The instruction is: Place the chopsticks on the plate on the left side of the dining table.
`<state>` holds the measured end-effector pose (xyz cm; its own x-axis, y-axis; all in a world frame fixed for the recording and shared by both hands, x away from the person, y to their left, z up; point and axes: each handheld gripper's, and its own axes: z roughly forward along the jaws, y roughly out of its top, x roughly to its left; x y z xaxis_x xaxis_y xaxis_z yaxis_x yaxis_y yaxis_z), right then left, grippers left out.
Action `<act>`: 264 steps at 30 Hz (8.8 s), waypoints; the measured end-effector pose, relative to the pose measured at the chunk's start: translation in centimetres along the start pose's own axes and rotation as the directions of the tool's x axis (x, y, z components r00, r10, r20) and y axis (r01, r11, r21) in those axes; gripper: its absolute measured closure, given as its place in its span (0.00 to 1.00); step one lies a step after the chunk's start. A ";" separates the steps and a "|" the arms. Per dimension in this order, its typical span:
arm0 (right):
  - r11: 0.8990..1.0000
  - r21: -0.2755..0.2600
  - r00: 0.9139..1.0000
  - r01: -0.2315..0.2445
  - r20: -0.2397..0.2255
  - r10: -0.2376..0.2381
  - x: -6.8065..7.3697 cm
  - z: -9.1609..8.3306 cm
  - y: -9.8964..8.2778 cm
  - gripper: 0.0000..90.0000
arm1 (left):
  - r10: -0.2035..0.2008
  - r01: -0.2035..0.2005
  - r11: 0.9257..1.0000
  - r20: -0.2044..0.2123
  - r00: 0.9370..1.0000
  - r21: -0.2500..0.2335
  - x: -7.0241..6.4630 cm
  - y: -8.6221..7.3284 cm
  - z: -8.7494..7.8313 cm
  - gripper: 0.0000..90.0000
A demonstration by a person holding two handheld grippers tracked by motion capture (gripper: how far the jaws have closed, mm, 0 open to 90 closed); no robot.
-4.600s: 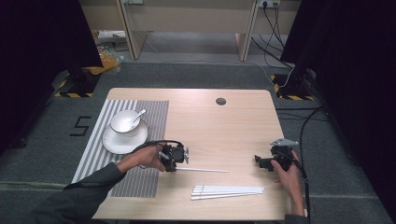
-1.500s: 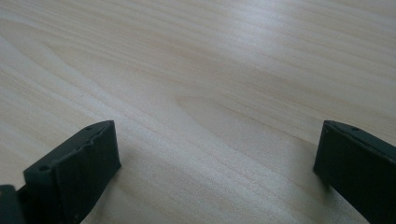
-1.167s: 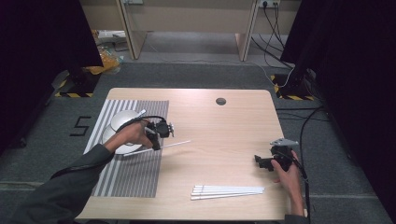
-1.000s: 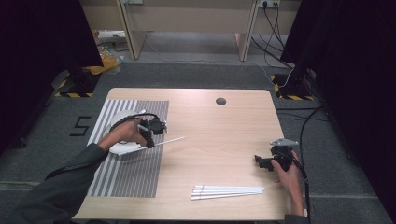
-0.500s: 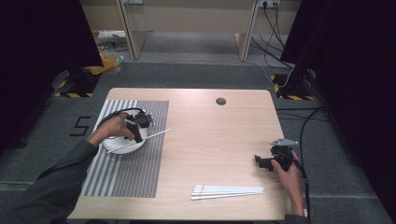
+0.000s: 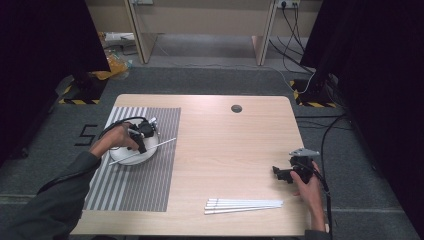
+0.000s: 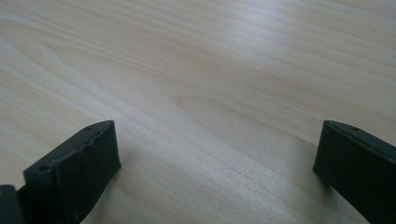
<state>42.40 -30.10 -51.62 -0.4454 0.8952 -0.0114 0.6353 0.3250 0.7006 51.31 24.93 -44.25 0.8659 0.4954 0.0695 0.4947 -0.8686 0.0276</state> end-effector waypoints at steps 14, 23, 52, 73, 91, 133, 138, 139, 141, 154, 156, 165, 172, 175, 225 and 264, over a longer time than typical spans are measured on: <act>1.000 0.000 1.000 0.000 0.000 0.000 0.0 0.0 0.0 0.00 | -0.047 0.047 0.999 -0.003 0.999 0.020 0.2 -2.4 0.0 0.78; 1.000 0.000 1.000 0.000 0.000 0.000 0.0 0.0 0.0 0.00 | -0.114 0.114 0.993 -0.032 0.993 0.010 1.4 -4.8 0.0 0.76; 1.000 0.000 1.000 0.000 0.000 0.000 0.0 0.0 0.0 0.00 | -0.125 0.126 0.992 -0.057 0.990 0.015 1.1 -5.8 -0.5 0.67; 1.000 0.000 1.000 -0.001 0.000 0.001 0.0 0.0 0.0 0.00 | -0.227 0.233 0.972 -0.131 0.965 0.033 3.0 -6.6 0.1 0.63; 1.000 0.000 1.000 0.000 0.000 0.000 0.0 0.0 0.0 0.00 | -0.208 0.208 0.978 -0.107 0.972 -0.014 1.6 -6.9 -2.0 0.60; 1.000 0.000 1.000 -0.001 0.000 0.001 0.0 0.0 0.0 0.00 | 0.149 -0.130 0.956 0.057 0.987 -0.262 -10.9 3.5 -2.0 0.49; 1.000 0.000 1.000 0.000 0.000 0.000 0.0 0.0 0.0 0.00 | 0.182 -0.161 0.949 0.054 0.982 -0.271 -12.0 5.0 -1.9 0.47; 1.000 0.000 1.000 0.000 0.000 0.000 0.0 0.0 0.0 0.00 | 0.191 -0.169 0.947 0.054 0.980 -0.271 -12.3 5.3 -1.9 0.47; 1.000 0.000 1.000 0.000 0.000 0.000 0.0 0.0 0.0 0.00 | 0.205 -0.183 0.944 0.054 0.977 -0.276 -12.8 6.0 -1.9 0.47; 1.000 0.002 1.000 -0.001 -0.001 0.001 0.0 0.0 0.0 0.00 | 0.336 -0.309 0.914 0.063 0.940 -0.265 -17.4 10.0 -1.3 0.48; 1.000 0.000 1.000 0.000 0.000 0.000 0.0 0.0 0.0 0.00 | 0.357 -0.329 0.906 0.065 0.932 -0.266 -18.1 10.5 -1.1 0.48; 1.000 0.000 1.000 0.000 0.000 0.000 0.0 0.0 0.0 0.00 | 0.419 -0.387 0.884 0.078 0.905 -0.261 -20.5 12.7 -0.3 0.51; 1.000 0.000 1.000 0.000 0.000 0.000 0.0 0.0 0.0 0.00 | 0.441 -0.406 0.876 0.090 0.893 -0.259 -21.5 13.5 0.3 0.52; 1.000 0.000 1.000 0.000 0.000 0.000 0.0 0.0 0.0 0.00 | 0.452 -0.417 0.873 0.099 0.886 -0.255 -21.8 13.7 0.5 0.53; 1.000 0.000 1.000 0.000 0.000 0.000 0.0 0.0 0.0 0.00 | 0.435 -0.425 0.898 0.081 0.897 -0.114 -17.5 9.9 2.1 0.92; 1.000 0.000 1.000 0.000 0.000 0.000 0.0 0.0 0.0 0.00 | 0.430 -0.423 0.895 0.023 0.902 -0.140 -18.1 12.5 0.8 0.82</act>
<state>42.40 -30.10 -51.62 -0.4454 0.8953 -0.0112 0.6352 0.3248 0.7008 41.87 5.05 -45.93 0.9960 0.0735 0.0515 0.0659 -0.9887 0.1349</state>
